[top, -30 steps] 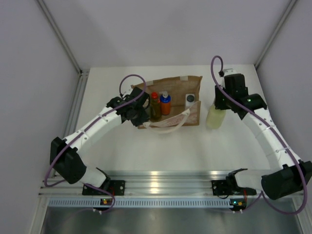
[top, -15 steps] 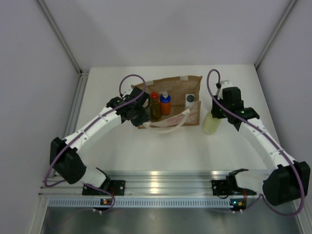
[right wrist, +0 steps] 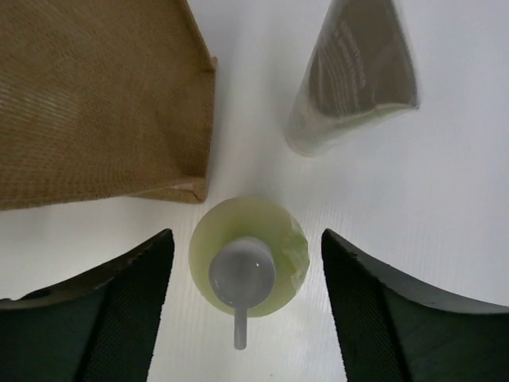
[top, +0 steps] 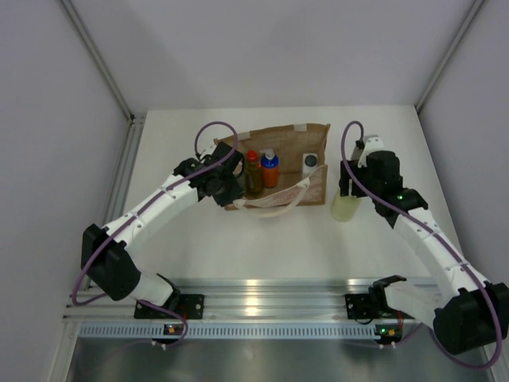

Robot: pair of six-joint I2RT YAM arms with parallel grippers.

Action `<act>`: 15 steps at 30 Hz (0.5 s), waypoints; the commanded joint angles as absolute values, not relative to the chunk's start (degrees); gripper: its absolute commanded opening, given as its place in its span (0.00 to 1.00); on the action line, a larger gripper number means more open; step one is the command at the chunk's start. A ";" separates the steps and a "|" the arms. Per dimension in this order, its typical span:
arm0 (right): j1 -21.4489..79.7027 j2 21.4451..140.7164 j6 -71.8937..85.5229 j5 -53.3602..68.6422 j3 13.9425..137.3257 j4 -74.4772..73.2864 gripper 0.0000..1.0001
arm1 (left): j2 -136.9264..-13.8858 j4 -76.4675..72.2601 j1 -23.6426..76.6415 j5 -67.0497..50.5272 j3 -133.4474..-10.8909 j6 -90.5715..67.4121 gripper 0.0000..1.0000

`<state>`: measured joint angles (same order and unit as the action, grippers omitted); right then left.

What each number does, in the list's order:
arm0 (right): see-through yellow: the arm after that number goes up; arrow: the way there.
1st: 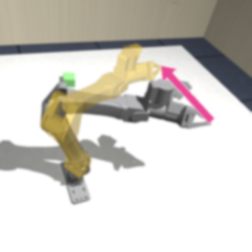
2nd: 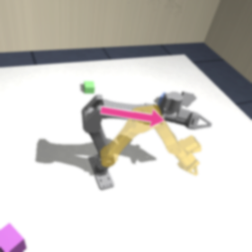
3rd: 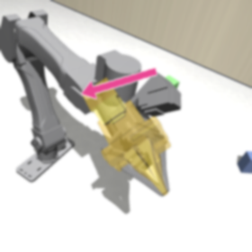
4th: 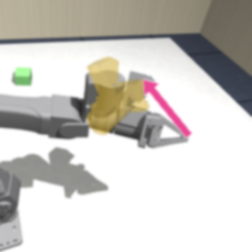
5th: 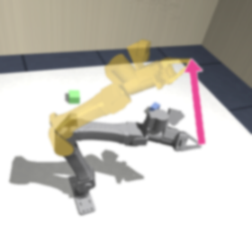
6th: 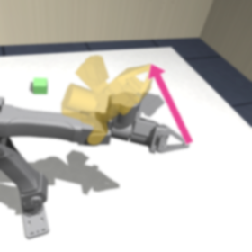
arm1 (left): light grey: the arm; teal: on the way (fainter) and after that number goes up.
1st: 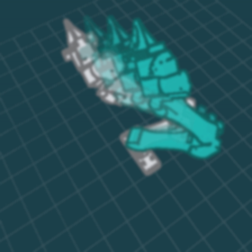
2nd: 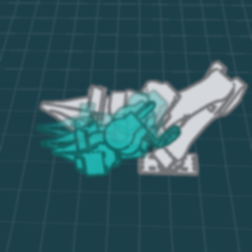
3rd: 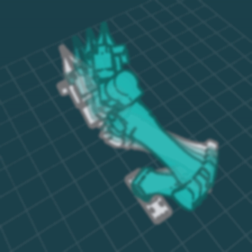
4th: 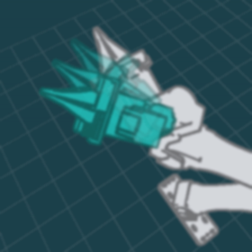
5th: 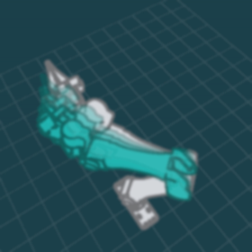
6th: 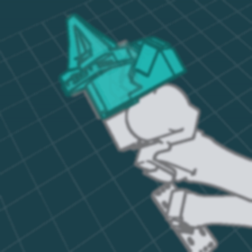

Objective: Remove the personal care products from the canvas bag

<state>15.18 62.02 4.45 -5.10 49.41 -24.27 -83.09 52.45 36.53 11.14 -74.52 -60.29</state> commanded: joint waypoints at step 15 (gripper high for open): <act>20.37 65.02 13.35 8.71 73.64 -26.54 0.83 | -81.04 53.44 36.47 10.20 -73.13 -60.20 0.31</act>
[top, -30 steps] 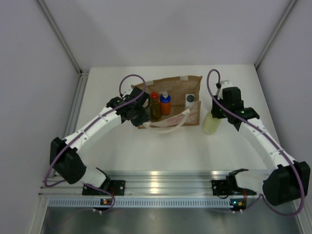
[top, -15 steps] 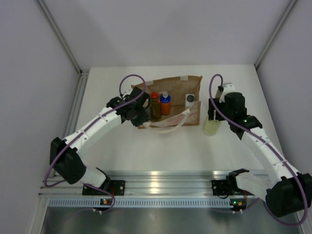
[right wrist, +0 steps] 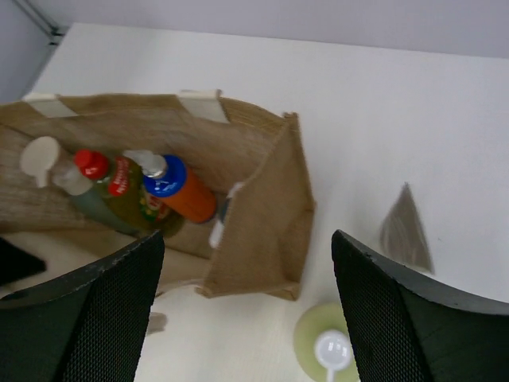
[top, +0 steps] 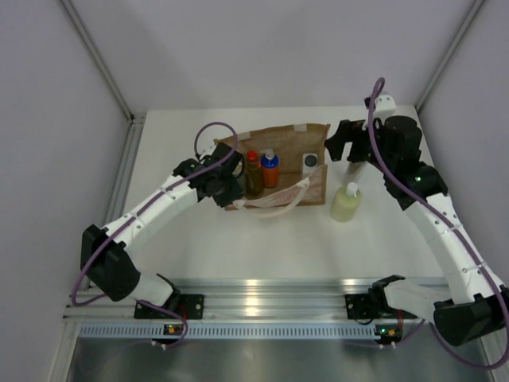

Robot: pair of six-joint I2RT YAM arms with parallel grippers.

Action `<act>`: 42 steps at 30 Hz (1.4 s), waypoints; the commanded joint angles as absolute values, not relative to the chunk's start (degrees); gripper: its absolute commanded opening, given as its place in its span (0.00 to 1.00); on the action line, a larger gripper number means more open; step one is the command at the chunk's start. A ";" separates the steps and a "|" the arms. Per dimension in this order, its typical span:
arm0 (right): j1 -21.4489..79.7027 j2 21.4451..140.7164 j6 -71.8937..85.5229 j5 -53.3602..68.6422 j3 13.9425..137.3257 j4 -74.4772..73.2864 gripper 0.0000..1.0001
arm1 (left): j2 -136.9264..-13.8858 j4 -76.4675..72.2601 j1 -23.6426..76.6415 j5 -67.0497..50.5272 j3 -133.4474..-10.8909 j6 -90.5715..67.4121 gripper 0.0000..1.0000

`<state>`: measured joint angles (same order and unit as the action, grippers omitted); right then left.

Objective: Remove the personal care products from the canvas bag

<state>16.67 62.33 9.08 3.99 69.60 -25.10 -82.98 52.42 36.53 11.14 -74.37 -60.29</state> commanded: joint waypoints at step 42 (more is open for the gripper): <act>35.86 110.04 -2.02 6.67 98.18 -27.77 0.66 | -82.53 53.44 36.21 10.99 -74.44 -60.73 0.34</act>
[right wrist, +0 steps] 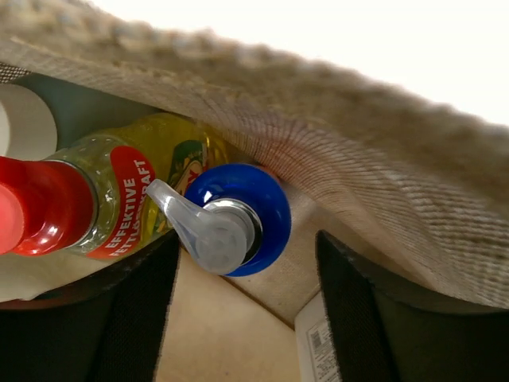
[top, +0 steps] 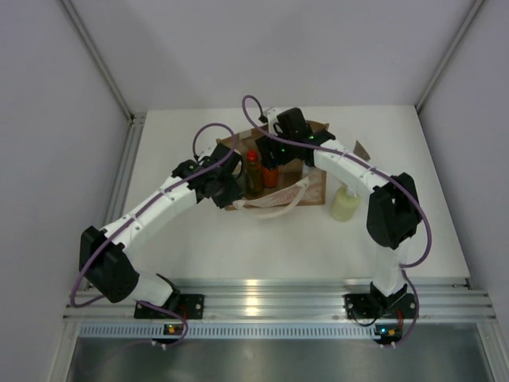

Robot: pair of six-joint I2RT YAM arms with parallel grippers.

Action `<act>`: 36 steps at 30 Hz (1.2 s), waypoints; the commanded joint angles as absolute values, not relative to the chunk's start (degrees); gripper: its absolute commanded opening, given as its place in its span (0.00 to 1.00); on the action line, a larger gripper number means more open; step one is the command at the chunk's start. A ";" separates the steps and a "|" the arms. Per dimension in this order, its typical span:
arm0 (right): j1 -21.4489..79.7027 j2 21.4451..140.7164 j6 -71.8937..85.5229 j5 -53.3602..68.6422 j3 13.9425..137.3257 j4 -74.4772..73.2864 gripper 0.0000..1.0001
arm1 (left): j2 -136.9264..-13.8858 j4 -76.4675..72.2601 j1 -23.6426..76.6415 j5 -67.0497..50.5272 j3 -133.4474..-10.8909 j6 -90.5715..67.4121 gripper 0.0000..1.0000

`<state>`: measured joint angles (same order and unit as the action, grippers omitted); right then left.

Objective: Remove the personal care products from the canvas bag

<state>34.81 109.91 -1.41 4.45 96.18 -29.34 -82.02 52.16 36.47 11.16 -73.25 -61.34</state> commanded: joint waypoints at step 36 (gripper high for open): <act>35.77 103.72 -1.41 1.06 93.95 -20.04 0.00 | -81.39 54.05 36.04 9.84 -74.62 -60.82 0.34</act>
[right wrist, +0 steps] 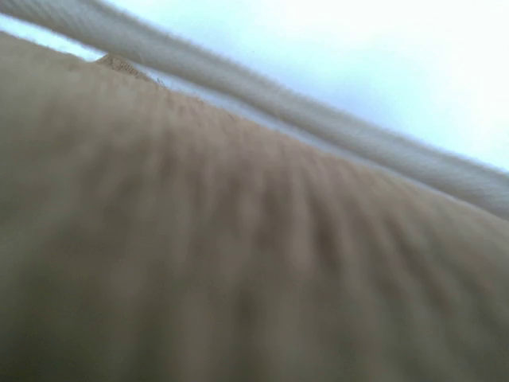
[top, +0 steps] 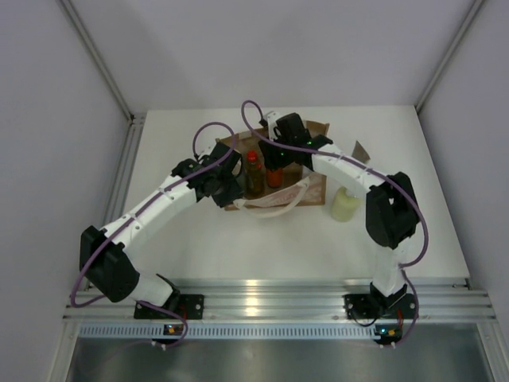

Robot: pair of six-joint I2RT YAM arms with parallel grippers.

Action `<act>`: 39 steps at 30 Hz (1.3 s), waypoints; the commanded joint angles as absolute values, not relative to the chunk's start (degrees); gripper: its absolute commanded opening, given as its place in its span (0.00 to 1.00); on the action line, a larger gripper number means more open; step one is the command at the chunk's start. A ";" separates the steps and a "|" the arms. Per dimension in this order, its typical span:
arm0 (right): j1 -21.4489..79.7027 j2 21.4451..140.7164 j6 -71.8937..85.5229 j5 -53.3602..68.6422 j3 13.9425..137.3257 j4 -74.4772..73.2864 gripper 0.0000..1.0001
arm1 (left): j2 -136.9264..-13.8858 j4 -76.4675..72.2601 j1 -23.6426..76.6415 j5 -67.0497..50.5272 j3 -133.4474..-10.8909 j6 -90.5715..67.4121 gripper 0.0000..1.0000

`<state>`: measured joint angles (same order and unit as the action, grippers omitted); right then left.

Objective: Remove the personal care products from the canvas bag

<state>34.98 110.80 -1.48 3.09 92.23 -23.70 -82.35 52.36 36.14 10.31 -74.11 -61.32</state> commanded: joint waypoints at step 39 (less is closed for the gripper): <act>33.84 86.41 3.60 -5.45 119.35 -45.70 0.00 | -81.47 54.05 36.12 8.97 -74.80 -61.87 0.34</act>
<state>34.68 91.94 2.07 -4.34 114.59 -47.53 -82.35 52.51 36.14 9.98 -74.11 -61.58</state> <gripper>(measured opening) 0.541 0.343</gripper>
